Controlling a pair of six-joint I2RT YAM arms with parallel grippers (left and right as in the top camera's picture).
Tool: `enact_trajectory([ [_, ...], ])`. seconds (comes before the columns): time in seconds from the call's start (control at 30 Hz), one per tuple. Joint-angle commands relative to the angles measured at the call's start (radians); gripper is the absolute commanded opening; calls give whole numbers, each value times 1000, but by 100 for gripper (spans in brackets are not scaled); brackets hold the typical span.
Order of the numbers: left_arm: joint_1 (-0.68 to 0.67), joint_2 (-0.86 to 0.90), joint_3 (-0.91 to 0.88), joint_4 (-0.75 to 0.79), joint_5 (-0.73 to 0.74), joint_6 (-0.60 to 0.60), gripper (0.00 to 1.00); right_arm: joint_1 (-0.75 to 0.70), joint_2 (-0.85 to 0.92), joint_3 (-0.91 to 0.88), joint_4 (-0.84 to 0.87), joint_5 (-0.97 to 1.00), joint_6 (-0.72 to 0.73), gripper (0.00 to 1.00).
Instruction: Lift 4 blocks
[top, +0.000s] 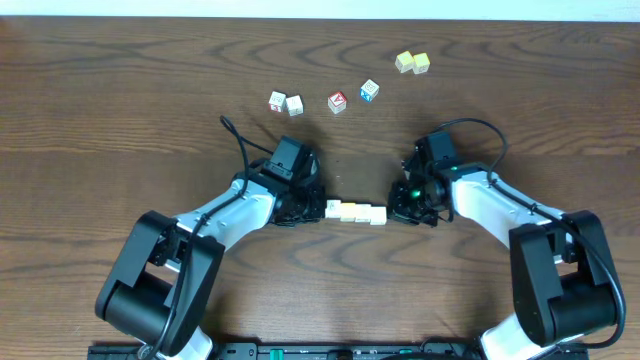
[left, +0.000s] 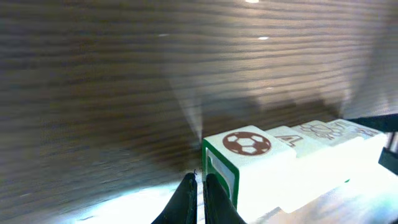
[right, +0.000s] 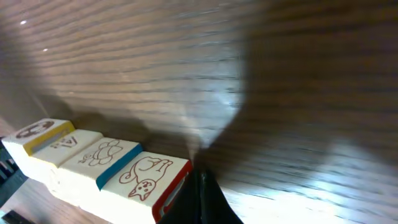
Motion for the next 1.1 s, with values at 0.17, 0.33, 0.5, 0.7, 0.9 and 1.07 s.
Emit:
enact_trajectory([
  [0.17,-26,13,-5,11,26,-37,8,-79,2,56,-75,12,-76,1],
  [0.33,-64,13,-5,24,25,-56,7,-115,2,116,-136,13,-104,1],
  [0.5,-87,13,-5,58,24,-81,7,-130,2,153,-206,20,-122,1],
  [0.7,-87,13,-5,85,25,-105,7,-130,2,153,-299,93,-122,1],
  [0.9,-87,13,-5,90,25,-122,7,-130,2,151,-316,99,-122,1],
  [1.07,-95,13,-5,90,25,-134,7,-130,3,151,-309,102,-122,1],
])
